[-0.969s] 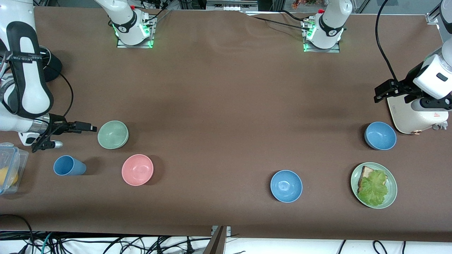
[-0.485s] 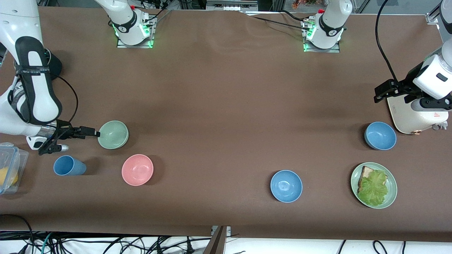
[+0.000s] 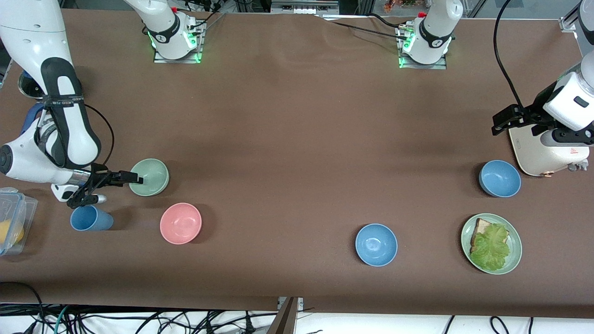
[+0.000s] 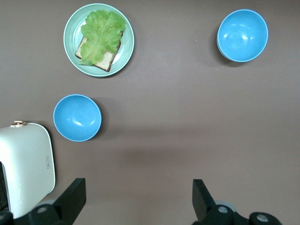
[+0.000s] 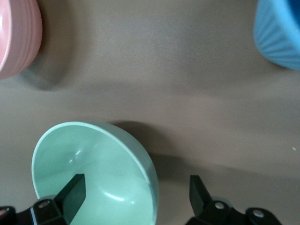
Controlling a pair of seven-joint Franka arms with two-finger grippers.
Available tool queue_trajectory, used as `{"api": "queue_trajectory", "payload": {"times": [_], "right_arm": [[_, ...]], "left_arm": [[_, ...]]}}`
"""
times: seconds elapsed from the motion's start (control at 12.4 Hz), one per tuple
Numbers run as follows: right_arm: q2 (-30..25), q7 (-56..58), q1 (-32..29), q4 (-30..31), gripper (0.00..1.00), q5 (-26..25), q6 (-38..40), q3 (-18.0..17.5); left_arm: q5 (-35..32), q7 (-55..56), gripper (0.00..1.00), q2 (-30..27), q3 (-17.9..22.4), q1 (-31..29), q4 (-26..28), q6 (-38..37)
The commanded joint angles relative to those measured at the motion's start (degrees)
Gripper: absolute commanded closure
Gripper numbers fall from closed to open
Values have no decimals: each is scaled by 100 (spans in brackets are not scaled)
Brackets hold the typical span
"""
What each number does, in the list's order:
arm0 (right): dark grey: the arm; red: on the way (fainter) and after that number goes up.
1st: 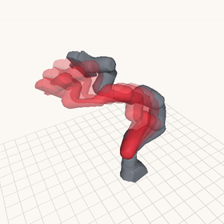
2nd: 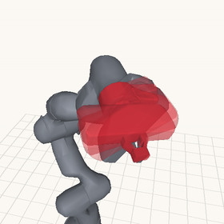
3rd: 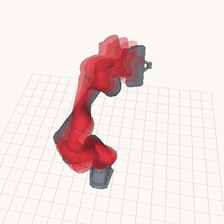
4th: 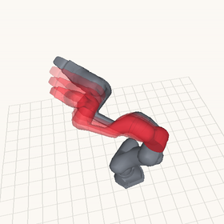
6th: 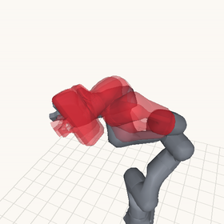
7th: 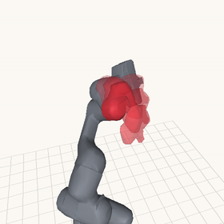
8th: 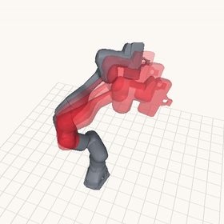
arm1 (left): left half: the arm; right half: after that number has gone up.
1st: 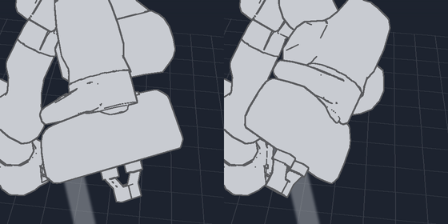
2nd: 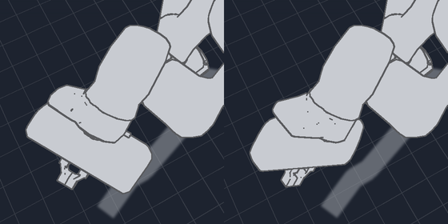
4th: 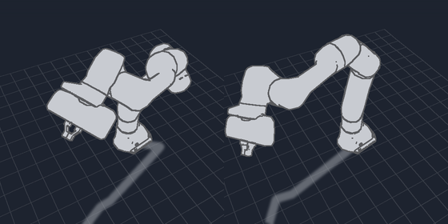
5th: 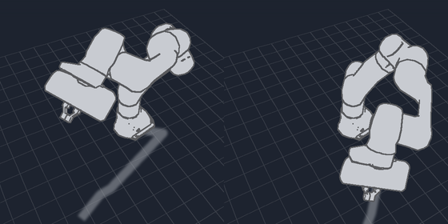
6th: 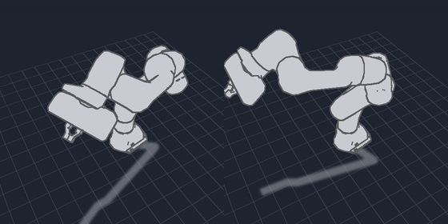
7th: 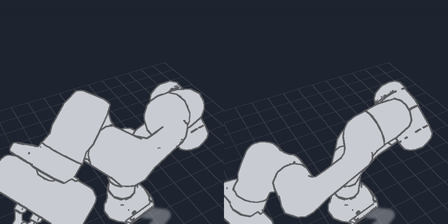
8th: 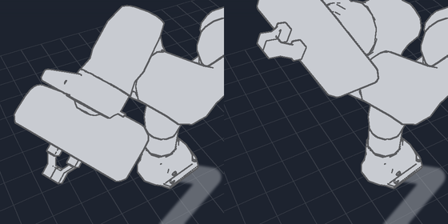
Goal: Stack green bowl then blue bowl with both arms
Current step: 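Move the right gripper down over the pale green bowl rim, then grasp the green bowl rim and slide it toward the table middle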
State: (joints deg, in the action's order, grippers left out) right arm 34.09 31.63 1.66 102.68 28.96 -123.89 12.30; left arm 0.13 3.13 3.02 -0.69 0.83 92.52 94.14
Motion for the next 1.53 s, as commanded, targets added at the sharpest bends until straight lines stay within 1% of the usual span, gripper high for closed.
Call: {"api": "queue_trajectory", "payload": {"times": [0.0,0.08,0.32,0.4,0.73,0.97,1.21,1.45], "right_arm": [[45,-25,18,33,23,31,-153,10],[54,-25,36,24,47,23,-153,10],[98,-25,27,24,95,22,-118,10],[106,-16,36,24,100,22,-109,1],[89,-34,36,15,100,22,-65,1],[-25,-147,141,-64,100,49,198,-52],[-288,-1226,824,-169,100,31,470,-52],[-429,-2105,1633,-178,100,40,419,-43]], "left_arm": [[101,-14,0,93,25,-4,-199,-141],[101,-23,0,93,25,-4,-199,-141],[101,-23,0,93,25,-12,-199,-141],[101,-23,0,93,25,-12,-199,-141],[101,-31,0,93,25,-30,-199,-141],[101,-58,0,93,42,-48,-199,-194],[101,-67,0,93,51,-48,-199,-194],[101,-58,0,93,51,-48,-199,-203]]}}
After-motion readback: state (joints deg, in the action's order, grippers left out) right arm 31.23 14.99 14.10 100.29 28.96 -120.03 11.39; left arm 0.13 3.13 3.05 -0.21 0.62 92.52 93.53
